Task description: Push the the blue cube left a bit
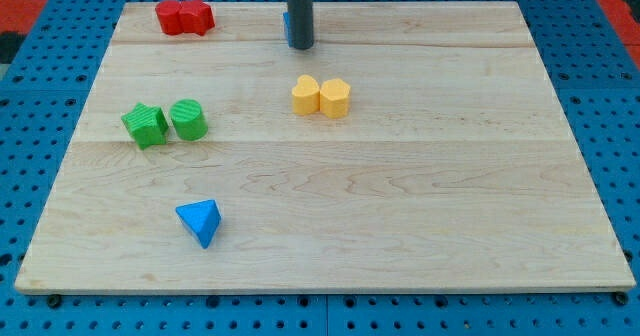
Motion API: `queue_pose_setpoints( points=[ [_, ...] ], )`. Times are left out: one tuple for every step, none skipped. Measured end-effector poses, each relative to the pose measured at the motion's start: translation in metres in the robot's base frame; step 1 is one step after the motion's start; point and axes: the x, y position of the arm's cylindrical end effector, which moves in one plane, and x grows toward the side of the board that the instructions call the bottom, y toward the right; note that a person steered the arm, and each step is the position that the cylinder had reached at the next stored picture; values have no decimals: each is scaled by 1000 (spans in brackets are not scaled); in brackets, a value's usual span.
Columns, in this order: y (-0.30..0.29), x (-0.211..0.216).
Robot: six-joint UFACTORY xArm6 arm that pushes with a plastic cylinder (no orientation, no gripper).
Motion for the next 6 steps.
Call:
queue_pose_setpoints(
  points=[
    [-12, -32],
    [7, -16],
    [65, -9],
    [84, -67],
    [65, -73],
    [25, -71]
  ],
)
